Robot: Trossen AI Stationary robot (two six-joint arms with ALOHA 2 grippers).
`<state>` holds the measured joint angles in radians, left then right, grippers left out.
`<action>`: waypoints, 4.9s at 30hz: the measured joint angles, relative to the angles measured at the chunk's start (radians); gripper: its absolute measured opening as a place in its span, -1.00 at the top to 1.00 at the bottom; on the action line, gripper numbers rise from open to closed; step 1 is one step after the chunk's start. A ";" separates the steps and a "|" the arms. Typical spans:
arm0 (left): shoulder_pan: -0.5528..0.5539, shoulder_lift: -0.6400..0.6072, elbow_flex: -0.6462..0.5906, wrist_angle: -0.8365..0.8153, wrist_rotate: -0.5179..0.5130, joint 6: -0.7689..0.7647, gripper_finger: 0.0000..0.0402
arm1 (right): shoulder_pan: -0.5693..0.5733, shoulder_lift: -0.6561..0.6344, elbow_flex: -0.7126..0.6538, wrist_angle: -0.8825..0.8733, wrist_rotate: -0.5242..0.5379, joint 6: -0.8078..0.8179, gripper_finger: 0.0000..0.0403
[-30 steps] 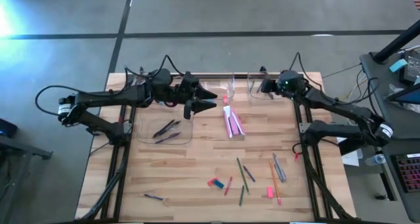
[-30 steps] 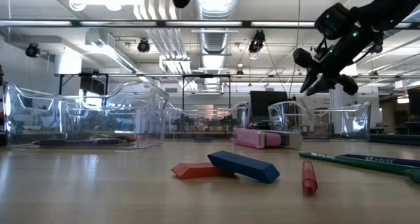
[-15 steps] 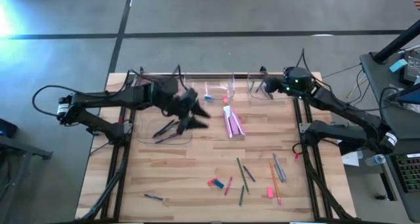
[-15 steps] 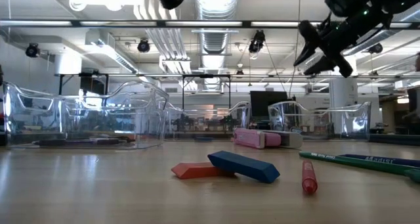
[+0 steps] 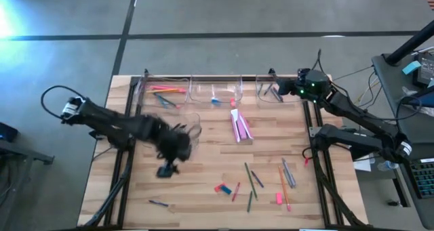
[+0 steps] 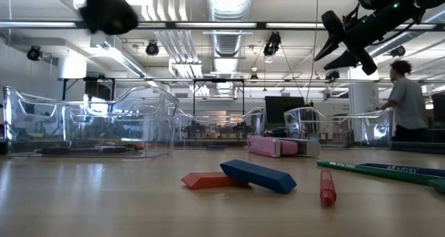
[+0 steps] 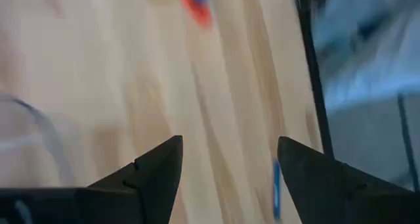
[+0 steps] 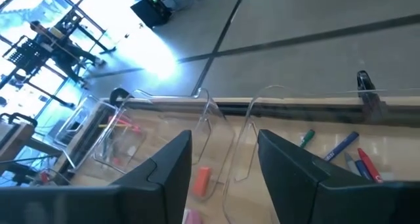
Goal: Sort crayons/erasers/pens/pencils in bins
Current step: Put the blue crayon into the top right transparent bin
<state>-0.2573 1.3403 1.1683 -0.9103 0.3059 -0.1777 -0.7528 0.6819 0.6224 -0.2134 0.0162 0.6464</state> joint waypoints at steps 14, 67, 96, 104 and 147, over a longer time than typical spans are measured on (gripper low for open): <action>-0.564 0.087 -0.179 0.137 -0.207 -0.370 -0.17 | 0.011 0.000 -0.001 -0.026 0.002 -0.014 0.23; -0.245 -0.138 -0.229 0.254 -0.544 -0.364 0.99 | 0.038 0.002 -0.002 0.075 -0.185 -0.068 0.25; 0.250 0.079 -0.192 1.372 -0.236 -0.261 1.00 | 0.528 0.372 0.083 0.615 -0.235 0.007 0.10; 0.258 0.066 -0.197 1.357 -0.238 -0.261 1.00 | 0.539 0.436 0.179 0.554 -0.262 -0.036 0.10; 0.277 0.047 -0.209 1.335 -0.254 -0.287 1.00 | 0.624 0.500 0.304 0.524 -0.287 0.012 0.10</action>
<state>0.0200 1.3869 0.9588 0.4247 0.0519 -0.4644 -0.1284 1.1817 0.9268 0.3105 -0.2703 0.6586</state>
